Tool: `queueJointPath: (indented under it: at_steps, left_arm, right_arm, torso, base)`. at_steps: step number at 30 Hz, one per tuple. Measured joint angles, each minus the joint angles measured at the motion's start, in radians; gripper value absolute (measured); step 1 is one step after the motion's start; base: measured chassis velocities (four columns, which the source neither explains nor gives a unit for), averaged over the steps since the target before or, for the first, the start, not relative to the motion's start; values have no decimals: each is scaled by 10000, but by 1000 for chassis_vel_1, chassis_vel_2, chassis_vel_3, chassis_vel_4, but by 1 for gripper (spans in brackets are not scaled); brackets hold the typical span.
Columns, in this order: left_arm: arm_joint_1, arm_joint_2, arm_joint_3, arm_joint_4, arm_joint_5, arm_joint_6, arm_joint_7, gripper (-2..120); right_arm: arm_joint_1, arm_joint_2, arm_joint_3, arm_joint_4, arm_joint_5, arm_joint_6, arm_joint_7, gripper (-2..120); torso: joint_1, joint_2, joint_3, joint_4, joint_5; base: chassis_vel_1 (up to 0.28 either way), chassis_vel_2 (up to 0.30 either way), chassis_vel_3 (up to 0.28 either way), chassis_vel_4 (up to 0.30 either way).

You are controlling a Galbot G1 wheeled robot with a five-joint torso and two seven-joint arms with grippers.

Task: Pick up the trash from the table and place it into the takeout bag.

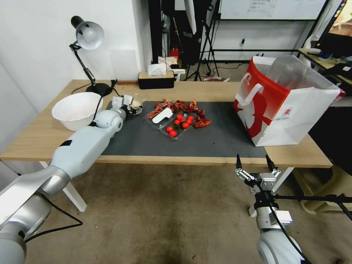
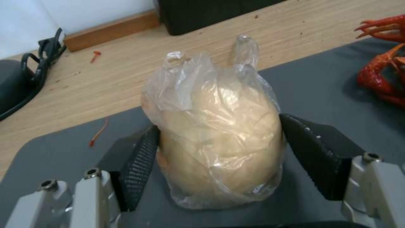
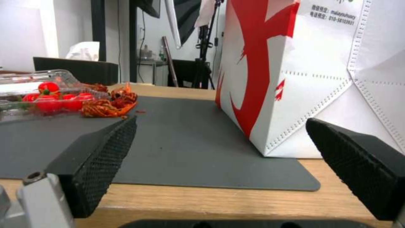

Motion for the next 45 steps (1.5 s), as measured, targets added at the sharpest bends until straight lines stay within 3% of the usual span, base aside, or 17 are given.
queueJointPath:
  at_steps: [4, 7, 13, 15, 21, 35, 43, 45]
  left_arm:
    - [-23, -68, 10, 37, -68, 35, 1, 68]
    - [-83, -148, 36, 98, -81, 28, 6, 53]
    - [-97, -136, 50, 108, -58, -10, 16, 39]
    - [-95, -115, 51, 115, -42, -19, 36, 27]
    - [-48, -83, 43, 138, -6, -45, 164, 9]
    - [-123, -66, -161, -154, -147, -587, 257, 5]
    - [-618, 75, 184, -1511, -1078, -1303, 841, 4]
    - [-1048, -38, 566, -1959, -1583, -1598, 1322, 4]
  right_arm:
    - [-8, -6, 11, 0, 0, 1, 7, 100]
    - [-12, -18, 30, 0, 0, 5, 21, 100]
    - [-19, 7, 28, -8, 0, 10, 23, 100]
    - [-19, 10, 25, -8, -2, 11, 23, 100]
    - [-17, 6, 24, -2, -5, 12, 23, 100]
    - [-34, 41, 26, 54, -17, 27, 25, 100]
    - [14, 64, -2, 52, -19, 29, 27, 100]
    - [15, 77, -3, 48, -21, 29, 27, 100]
  torso:
    - [0, 0, 0, -2, 1]
    - [0, 0, 0, -2, 0]
    - [0, 0, 0, -2, 0]
    - [0, 0, 0, -2, 1]
    - [0, 0, -1, -1, 1]
    - [1, 0, -1, -1, 0]
    - [0, 0, 0, -1, 0]
    - [0, 0, -1, -3, 3]
  base:
    - [0, 0, 0, 0]
    - [0, 0, 0, 0]
    - [0, 0, 0, 0]
    - [0, 0, 0, 0]
    - [0, 0, 0, 0]
    - [0, 0, 0, 0]
    - [0, 0, 0, 0]
    - [0, 0, 0, 0]
